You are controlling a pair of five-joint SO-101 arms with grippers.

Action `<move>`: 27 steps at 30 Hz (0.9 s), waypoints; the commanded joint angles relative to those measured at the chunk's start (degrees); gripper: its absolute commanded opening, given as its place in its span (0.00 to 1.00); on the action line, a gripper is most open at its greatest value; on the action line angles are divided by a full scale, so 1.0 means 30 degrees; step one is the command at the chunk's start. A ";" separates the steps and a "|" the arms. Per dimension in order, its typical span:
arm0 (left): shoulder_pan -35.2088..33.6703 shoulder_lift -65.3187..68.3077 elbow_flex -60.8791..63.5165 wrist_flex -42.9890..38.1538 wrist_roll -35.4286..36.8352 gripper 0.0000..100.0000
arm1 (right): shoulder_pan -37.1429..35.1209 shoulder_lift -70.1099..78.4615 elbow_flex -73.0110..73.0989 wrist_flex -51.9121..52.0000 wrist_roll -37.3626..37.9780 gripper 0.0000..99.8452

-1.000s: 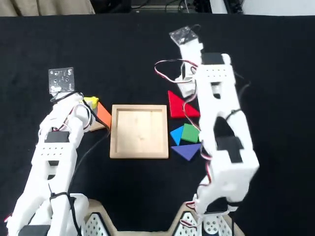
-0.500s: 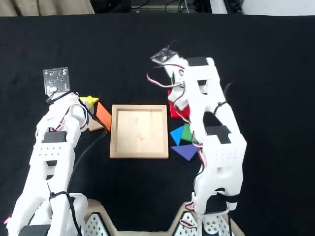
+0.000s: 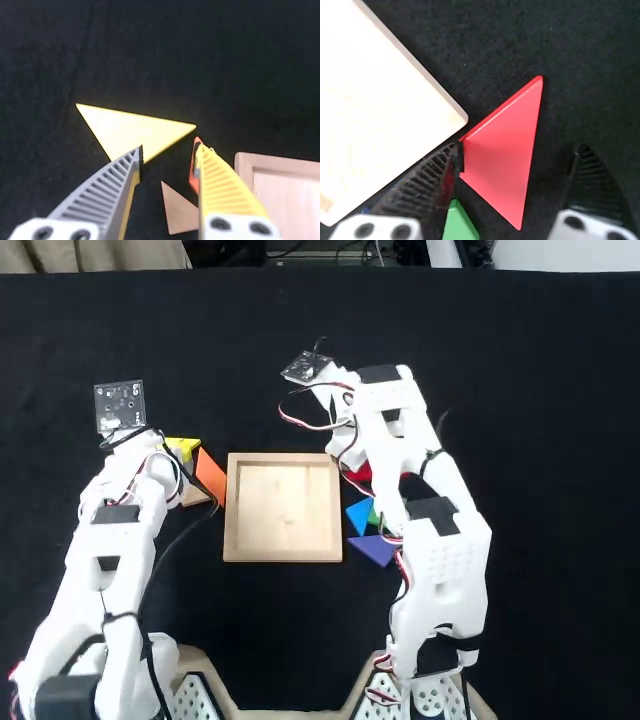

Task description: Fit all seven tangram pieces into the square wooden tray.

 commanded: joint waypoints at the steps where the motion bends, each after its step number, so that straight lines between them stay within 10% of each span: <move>1: -0.0278 0.0674 -0.1509 -0.0293 -0.0059 0.18 | 0.0205 -0.0073 0.0601 -0.0381 0.0059 0.33; 21: -0.0278 0.0615 -0.1480 -0.0293 -0.0059 0.18 | 0.0205 -0.0103 0.1509 0.1700 0.0615 0.33; 27: -0.0278 0.0615 -0.1509 -0.0293 -0.0059 0.18 | 0.0440 -0.0161 0.1187 0.1670 0.0615 0.10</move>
